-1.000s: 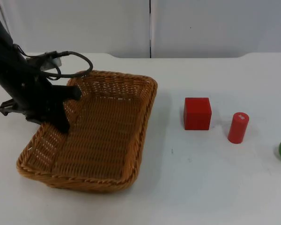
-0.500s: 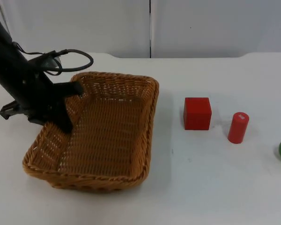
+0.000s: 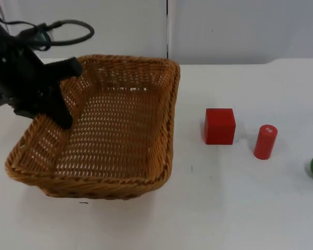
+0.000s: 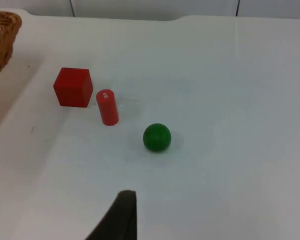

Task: Pick up the basket with the left hand and place the object to the left of the red cylinder into the basket with the right hand.

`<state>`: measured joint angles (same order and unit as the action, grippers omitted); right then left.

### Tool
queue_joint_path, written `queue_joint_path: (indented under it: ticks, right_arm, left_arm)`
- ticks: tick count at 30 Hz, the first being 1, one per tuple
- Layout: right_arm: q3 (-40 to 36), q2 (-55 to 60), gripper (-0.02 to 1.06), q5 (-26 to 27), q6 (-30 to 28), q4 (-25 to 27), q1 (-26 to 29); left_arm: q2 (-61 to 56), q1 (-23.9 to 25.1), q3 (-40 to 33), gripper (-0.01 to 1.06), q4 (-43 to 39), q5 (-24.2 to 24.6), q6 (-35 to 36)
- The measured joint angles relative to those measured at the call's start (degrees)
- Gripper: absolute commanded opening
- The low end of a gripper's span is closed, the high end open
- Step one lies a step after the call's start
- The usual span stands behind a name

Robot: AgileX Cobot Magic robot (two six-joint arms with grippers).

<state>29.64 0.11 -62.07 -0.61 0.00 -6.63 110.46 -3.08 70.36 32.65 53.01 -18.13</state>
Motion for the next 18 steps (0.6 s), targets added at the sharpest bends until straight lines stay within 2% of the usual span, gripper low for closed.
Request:
queue_joint_path:
  ticks: [8,18]
  right_arm:
    - [0.0,0.0,1.05,0.0,0.0,0.0,0.0]
    - [0.0,0.0,1.05,0.0,0.0,0.0,0.0]
  left_arm:
    - [-9.4,0.0,-2.4,0.00,-0.4,5.7,1.6]
    - [-18.4,0.0,-2.7,0.00,-8.5,13.4,8.2]
